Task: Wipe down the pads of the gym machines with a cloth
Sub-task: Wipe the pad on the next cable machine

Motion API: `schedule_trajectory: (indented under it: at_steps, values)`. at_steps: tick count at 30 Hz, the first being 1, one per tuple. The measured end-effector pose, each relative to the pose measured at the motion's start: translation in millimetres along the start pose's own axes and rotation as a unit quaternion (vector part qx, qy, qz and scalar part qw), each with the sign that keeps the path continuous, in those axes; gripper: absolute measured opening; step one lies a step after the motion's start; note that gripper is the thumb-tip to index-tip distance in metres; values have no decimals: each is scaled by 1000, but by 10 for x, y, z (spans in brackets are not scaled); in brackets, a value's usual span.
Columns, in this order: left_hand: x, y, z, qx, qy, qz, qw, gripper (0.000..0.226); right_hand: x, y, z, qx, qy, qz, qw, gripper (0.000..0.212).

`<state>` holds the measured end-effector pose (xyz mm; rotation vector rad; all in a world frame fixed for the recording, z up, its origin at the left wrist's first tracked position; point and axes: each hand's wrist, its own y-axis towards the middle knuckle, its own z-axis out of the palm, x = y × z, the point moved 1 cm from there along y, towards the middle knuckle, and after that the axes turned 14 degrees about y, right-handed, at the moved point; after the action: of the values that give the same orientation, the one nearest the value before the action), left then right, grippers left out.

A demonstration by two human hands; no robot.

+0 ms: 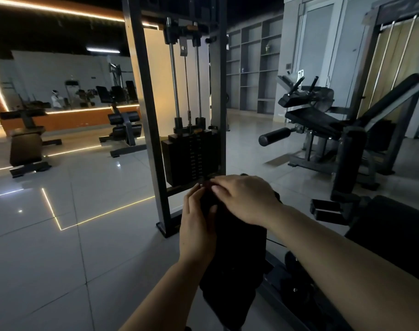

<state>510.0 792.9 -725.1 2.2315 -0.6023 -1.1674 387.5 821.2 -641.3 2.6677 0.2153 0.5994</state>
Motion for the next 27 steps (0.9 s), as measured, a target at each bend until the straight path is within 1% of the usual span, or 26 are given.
schedule_trajectory:
  at_steps: [2,4,6,8,10,12,14,15,16,18,21,23,24,25,27]
  values:
    - [16,2,9,-8,-19,-2,1000,42,-196,-72,-59,-17,44,45,998,38]
    - [12,8,19,-11,-51,-14,999,36,-213,-49,-28,-30,51,75,995,37]
    - [-4,11,21,-14,-79,-28,996,36,-72,36,47,-30,-10,53,998,40]
    - [-20,12,27,-21,-99,-29,994,34,38,54,80,-46,-44,-9,998,39]
    - [-18,1,44,-25,-123,-35,991,34,-37,-19,59,-63,-27,-71,995,36]
    - [-3,-4,58,-28,-146,-46,988,34,-245,-147,55,-81,16,-102,991,43]
    - [1,-5,64,-32,-144,-47,988,34,-404,-249,72,-111,80,-79,987,51]
    - [-7,-5,66,-34,-142,-48,988,35,-431,-268,101,-133,90,-59,985,53]
    - [-16,-5,70,-35,-141,-48,988,36,-410,-264,142,-158,75,-43,984,52]
    - [-26,-7,79,-46,-138,-43,988,35,-217,-188,235,-180,-7,-39,983,50]
    - [-17,-8,84,-56,-156,-46,985,32,53,-49,314,-152,-58,-76,984,50]
    - [-5,-15,89,-45,-168,-52,983,33,-5,-41,271,-117,-60,-96,987,53]
    - [-1,-22,87,-42,-168,-50,984,32,-98,-68,242,-118,-53,-102,986,54]
    - [-3,-31,77,-39,-165,-48,984,31,-203,-106,219,-134,-36,-99,985,54]
    - [-19,-18,42,-31,-133,-44,990,29,-358,-191,242,-203,15,-74,976,52]
